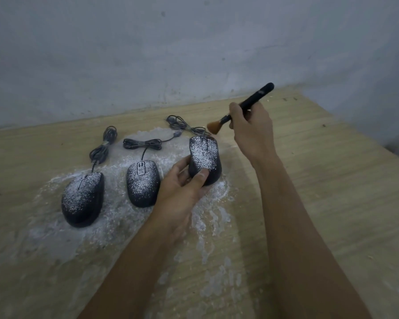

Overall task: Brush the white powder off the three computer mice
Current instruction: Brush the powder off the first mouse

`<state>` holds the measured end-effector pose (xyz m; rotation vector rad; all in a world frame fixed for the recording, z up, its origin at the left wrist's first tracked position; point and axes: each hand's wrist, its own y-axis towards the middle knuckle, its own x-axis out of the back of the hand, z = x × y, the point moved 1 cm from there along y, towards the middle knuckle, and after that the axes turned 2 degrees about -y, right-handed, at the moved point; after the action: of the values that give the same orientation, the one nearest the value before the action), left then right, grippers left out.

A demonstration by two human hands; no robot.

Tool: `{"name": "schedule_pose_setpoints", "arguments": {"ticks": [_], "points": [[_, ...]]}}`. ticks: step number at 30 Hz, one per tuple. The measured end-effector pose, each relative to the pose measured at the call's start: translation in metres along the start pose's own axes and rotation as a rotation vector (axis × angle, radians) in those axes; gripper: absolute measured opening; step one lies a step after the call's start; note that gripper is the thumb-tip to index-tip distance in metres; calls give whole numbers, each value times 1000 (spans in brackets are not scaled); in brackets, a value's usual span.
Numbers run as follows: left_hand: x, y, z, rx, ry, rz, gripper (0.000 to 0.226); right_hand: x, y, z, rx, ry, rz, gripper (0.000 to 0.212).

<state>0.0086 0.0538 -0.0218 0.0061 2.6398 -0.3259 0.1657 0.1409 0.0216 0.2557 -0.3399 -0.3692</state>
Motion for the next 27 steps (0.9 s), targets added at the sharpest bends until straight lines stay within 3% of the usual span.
{"name": "schedule_pose_setpoints", "arguments": {"ticks": [3, 7, 10, 14, 16, 18, 22, 27], "points": [[-1, -1, -1, 1, 10, 2, 46, -4, -3, 1, 14, 14, 80, 17], [-1, -2, -2, 3, -7, 3, 48, -2, -1, 2, 13, 105, 4, 16], [-2, -2, -3, 8, -24, 1, 49, -4, -1, 2, 58, 12, 102, 17], [-2, -1, -3, 3, -19, 0, 50, -3, 1, 3, 65, 84, -3, 17], [-2, -1, -2, 10, -24, 3, 50, -1, 2, 2, 76, 63, 74, 16], [-2, -1, -2, 6, -12, 8, 49, 0, 2, -2, 50, 23, 131, 16], [0, 0, -1, 7, -18, 15, 48, 5, 3, -5, 10, 105, 5, 14], [2, 0, 0, 4, -9, 3, 42, 3, -5, -9, -71, 188, 122, 20]]}}
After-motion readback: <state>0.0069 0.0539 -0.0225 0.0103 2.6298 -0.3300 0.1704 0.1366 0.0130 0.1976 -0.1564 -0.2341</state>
